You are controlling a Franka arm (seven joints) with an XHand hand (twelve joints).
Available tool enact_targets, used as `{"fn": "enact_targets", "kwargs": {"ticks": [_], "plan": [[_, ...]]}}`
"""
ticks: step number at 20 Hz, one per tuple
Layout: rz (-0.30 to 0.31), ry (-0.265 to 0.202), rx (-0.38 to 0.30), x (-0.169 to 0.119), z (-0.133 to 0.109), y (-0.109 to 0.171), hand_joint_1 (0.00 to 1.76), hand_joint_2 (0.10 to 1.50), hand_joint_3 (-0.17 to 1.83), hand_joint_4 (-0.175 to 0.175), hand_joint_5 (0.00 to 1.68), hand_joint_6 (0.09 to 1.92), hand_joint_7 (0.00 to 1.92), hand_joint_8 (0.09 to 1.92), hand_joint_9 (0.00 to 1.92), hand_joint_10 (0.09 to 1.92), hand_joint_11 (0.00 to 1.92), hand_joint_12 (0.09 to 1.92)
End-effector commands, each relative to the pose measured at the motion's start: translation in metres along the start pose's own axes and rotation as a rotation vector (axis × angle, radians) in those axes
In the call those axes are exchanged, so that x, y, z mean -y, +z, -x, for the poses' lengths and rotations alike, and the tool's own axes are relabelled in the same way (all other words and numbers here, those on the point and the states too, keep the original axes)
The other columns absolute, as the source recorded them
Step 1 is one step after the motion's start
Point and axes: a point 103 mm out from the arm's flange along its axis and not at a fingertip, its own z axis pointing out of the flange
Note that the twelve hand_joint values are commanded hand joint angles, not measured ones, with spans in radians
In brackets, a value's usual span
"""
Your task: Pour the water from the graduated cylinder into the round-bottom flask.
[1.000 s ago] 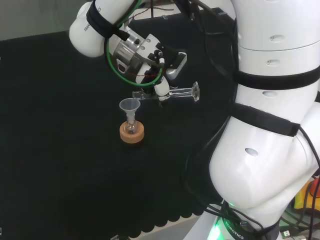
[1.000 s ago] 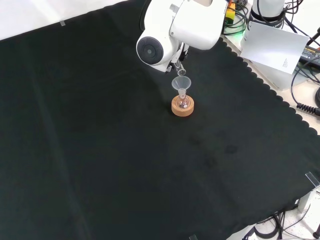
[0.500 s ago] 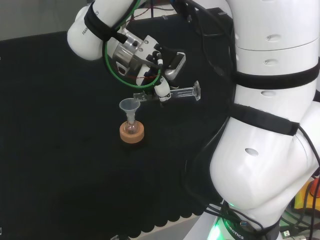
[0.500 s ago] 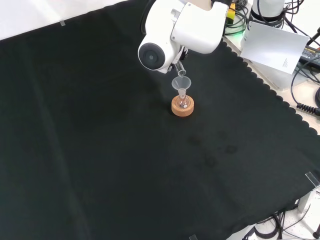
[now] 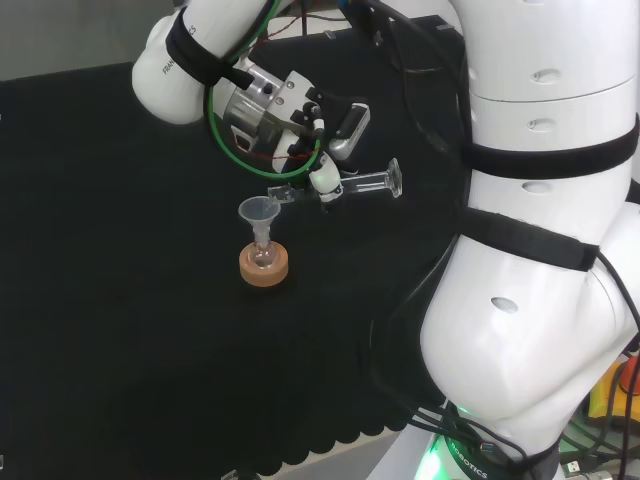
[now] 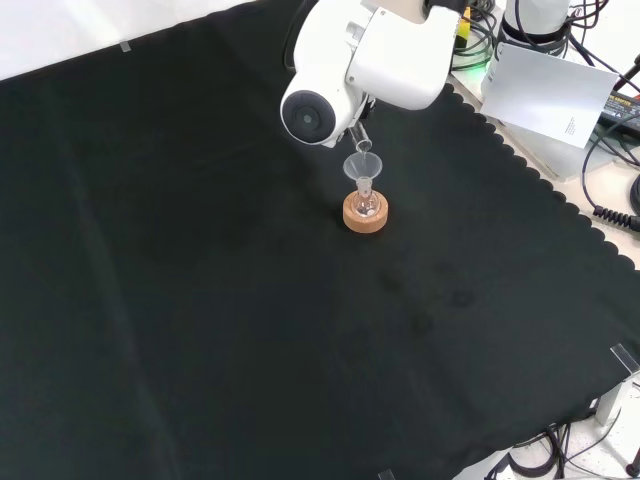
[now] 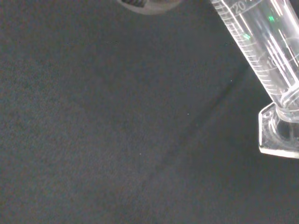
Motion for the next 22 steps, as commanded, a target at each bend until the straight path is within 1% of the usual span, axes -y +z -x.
{"fn": "enact_targets", "kwargs": {"ticks": [1, 7, 11, 20, 22], "plan": [[-0.002, 0.012, 0.016, 0.0029, -0.0010, -0.0024, 1.14, 1.15, 0.01, -0.175, 0.92, 1.10, 1.26, 0.37, 1.47, 0.09, 1.30, 0.70], [-0.020, 0.037, 0.028, 0.0037, -0.0028, -0.0056, 1.14, 1.15, 0.01, -0.175, 0.92, 1.10, 1.26, 0.37, 1.47, 0.09, 1.30, 0.70], [-0.042, 0.051, 0.034, 0.0034, -0.0043, -0.0079, 1.14, 1.15, 0.01, -0.175, 0.92, 1.10, 1.26, 0.37, 1.48, 0.09, 1.30, 0.70], [-0.054, 0.060, 0.038, 0.0048, -0.0048, -0.0095, 1.14, 1.15, 0.01, -0.175, 0.92, 1.10, 1.26, 0.36, 1.48, 0.09, 1.30, 0.70], [-0.064, 0.063, 0.037, 0.0038, -0.0047, -0.0088, 1.14, 1.15, 0.01, -0.175, 0.92, 1.10, 1.26, 0.36, 1.48, 0.09, 1.30, 0.70]]}}
